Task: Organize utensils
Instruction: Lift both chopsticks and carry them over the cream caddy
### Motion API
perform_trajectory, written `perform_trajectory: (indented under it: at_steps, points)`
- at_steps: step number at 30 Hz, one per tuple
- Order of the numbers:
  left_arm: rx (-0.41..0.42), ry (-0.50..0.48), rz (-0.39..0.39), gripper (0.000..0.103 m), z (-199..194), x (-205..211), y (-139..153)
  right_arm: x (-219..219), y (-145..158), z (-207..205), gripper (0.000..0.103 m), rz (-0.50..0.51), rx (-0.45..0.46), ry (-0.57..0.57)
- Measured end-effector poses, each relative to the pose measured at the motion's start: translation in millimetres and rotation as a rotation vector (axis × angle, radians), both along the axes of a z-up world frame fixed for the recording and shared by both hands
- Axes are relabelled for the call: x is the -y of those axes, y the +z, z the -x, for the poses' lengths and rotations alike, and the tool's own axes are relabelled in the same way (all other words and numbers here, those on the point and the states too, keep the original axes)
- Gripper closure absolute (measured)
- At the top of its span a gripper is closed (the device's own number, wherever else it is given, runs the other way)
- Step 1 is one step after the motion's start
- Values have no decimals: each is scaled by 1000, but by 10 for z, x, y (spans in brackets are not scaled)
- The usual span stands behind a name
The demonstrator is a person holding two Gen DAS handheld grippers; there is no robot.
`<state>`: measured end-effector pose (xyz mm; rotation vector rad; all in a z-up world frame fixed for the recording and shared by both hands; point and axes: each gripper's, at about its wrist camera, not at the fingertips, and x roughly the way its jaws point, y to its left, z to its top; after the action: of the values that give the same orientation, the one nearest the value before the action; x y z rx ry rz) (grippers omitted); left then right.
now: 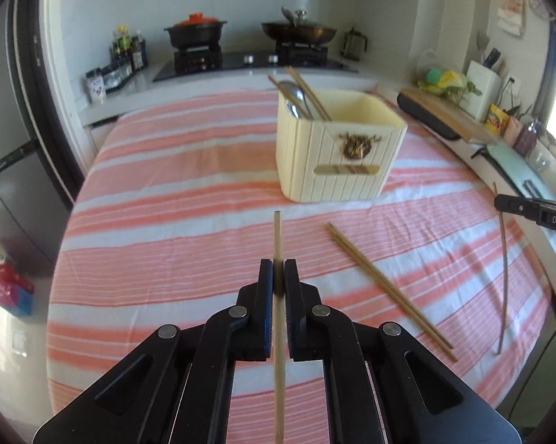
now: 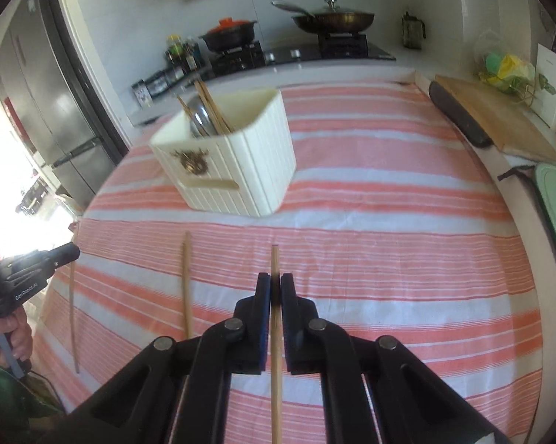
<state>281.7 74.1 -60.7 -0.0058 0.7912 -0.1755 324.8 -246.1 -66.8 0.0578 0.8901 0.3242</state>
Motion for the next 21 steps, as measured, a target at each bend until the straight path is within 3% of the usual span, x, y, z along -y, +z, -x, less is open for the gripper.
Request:
perform_trajectory:
  at_steps: [7, 15, 21]
  points:
    - [145, 9, 117, 98, 352, -161, 574, -24, 647, 594, 97, -16, 233, 24]
    - [187, 5, 174, 99, 451, -152, 633, -35, 794, 660, 97, -25, 336, -2]
    - [182, -19, 169, 99, 523, -136, 647, -27, 928, 725, 97, -12, 380, -2]
